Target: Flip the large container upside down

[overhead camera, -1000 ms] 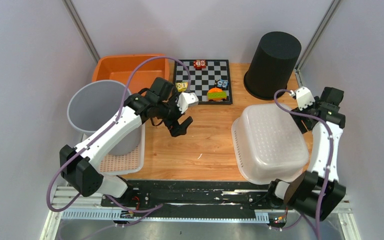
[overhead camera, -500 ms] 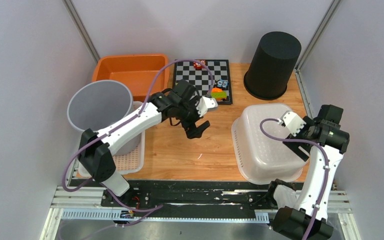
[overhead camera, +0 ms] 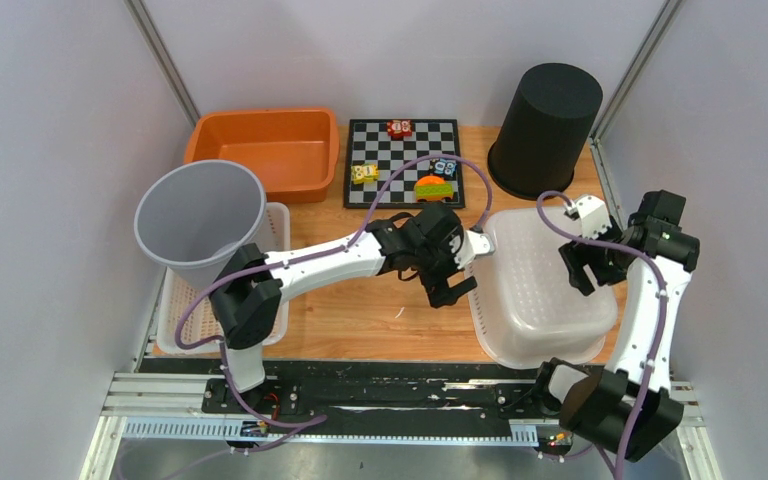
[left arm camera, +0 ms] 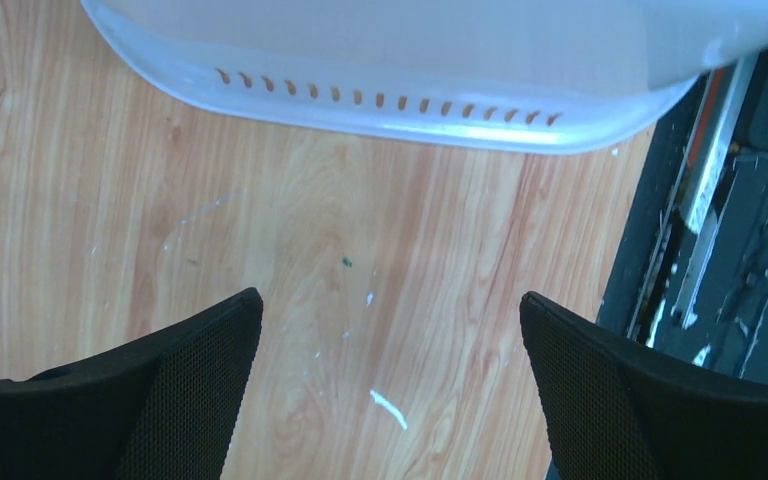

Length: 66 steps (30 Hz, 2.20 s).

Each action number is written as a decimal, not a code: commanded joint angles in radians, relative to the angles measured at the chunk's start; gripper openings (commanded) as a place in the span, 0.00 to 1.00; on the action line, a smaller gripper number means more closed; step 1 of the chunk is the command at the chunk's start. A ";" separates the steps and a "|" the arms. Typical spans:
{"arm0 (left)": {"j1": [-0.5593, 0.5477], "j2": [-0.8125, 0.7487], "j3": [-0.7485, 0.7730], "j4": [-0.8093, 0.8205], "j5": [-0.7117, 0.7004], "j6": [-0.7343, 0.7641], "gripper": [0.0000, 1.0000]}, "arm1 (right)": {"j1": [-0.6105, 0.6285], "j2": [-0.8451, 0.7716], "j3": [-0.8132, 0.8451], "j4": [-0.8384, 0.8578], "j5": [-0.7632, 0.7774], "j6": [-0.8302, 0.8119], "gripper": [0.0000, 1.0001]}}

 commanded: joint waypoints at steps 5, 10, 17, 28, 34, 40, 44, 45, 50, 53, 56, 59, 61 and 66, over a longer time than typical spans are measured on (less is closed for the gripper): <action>-0.013 0.126 0.088 0.170 0.042 -0.176 1.00 | -0.101 0.151 -0.019 0.195 -0.071 0.164 0.69; -0.017 0.226 0.174 0.189 0.056 -0.253 1.00 | -0.107 0.213 -0.047 0.291 -0.021 0.188 0.66; -0.017 0.372 0.343 0.175 0.041 -0.292 1.00 | -0.149 0.289 -0.029 0.381 0.011 0.252 0.62; -0.016 0.552 0.633 0.095 0.013 -0.297 1.00 | -0.204 0.329 -0.024 0.449 0.066 0.259 0.61; -0.016 0.605 0.712 0.086 -0.074 -0.289 1.00 | -0.243 0.307 -0.048 0.448 0.061 0.251 0.61; -0.015 0.645 0.772 0.081 -0.116 -0.280 1.00 | -0.259 0.252 -0.096 0.442 0.066 0.230 0.61; -0.013 0.673 0.824 0.077 -0.129 -0.283 1.00 | -0.260 0.223 -0.118 0.430 0.064 0.225 0.61; -0.014 0.679 0.833 0.076 -0.133 -0.283 1.00 | -0.260 0.218 -0.122 0.429 0.061 0.224 0.61; -0.015 0.696 0.860 0.075 -0.159 -0.279 1.00 | -0.260 0.214 -0.113 0.374 0.016 0.215 0.61; -0.014 0.702 0.871 0.072 -0.183 -0.276 1.00 | -0.260 0.203 -0.110 0.320 -0.027 0.202 0.61; -0.014 0.703 0.874 0.069 -0.198 -0.277 1.00 | -0.260 0.179 -0.121 0.281 -0.048 0.186 0.61; -0.014 0.702 0.876 0.067 -0.215 -0.276 1.00 | -0.260 0.150 -0.136 0.245 -0.067 0.168 0.61; -0.013 0.700 0.876 0.065 -0.225 -0.276 1.00 | -0.260 0.136 -0.145 0.228 -0.072 0.160 0.61; -0.012 0.692 0.876 0.059 -0.259 -0.280 1.00 | -0.264 0.103 -0.144 0.225 -0.053 0.168 0.61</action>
